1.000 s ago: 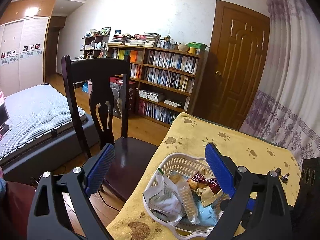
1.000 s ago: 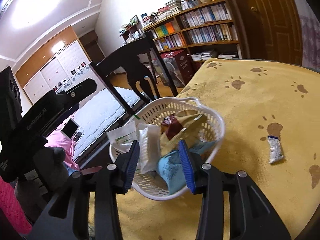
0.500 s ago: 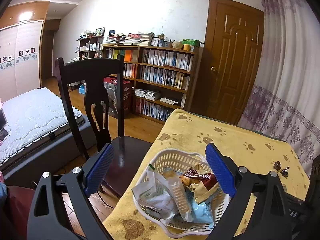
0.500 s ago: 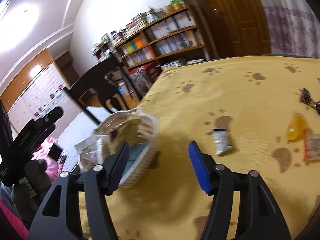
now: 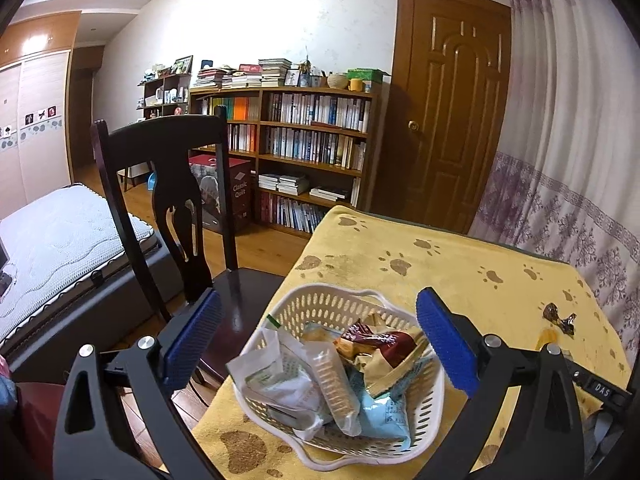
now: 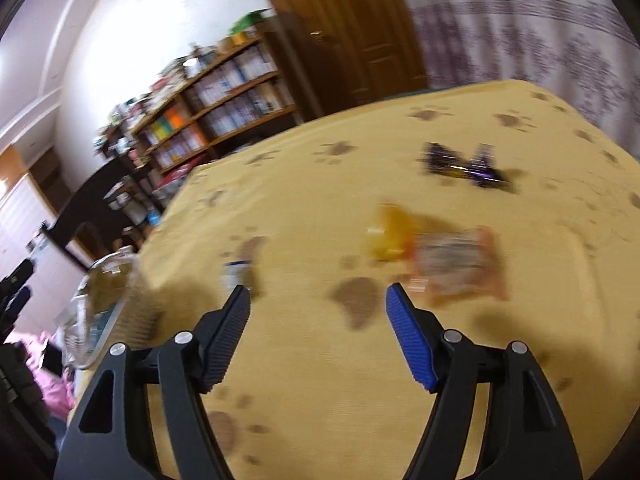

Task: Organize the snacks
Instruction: 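Move the right tool to the table and grasp the orange-edged clear packet, then grasp the yellow jelly cup with the left tool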

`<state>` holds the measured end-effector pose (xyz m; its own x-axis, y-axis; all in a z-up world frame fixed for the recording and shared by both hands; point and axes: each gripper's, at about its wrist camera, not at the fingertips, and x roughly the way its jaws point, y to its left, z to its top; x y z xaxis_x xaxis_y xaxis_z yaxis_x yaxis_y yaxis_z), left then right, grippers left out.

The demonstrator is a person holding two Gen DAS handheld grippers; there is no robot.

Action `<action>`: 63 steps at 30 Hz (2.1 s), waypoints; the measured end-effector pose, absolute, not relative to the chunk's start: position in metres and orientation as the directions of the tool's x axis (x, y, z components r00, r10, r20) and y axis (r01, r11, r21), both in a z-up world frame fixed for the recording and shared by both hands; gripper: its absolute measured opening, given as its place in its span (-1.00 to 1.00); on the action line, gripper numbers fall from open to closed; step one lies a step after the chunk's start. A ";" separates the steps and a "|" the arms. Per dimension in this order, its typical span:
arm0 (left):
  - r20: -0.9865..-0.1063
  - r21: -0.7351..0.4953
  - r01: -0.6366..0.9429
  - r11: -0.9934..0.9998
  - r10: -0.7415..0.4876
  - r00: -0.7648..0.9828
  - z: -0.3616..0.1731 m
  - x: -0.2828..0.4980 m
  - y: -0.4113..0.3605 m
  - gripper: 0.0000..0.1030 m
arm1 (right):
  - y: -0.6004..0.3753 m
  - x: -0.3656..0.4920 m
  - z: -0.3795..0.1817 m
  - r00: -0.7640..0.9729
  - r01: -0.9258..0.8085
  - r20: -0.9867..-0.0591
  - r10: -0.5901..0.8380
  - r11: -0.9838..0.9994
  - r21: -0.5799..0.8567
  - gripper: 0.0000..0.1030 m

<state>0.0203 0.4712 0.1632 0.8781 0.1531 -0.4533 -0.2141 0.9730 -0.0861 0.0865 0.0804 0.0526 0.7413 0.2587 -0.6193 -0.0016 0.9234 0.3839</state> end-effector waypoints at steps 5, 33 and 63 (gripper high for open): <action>-0.461 -0.069 -0.196 0.978 0.143 0.876 0.159 0.023 0.460 0.91 | 0.041 0.092 0.038 0.724 0.110 -0.669 0.171 0.928 0.357 0.49; -0.465 -0.021 -0.125 0.992 0.101 0.879 0.161 0.028 0.419 0.92 | 0.042 0.141 0.017 0.653 0.142 -0.756 -0.056 0.989 0.049 -0.02; -0.668 0.045 0.278 0.960 -0.178 0.723 0.077 0.123 0.211 0.92 | -0.022 0.099 0.022 0.735 0.234 -0.677 -0.030 0.949 0.212 -0.05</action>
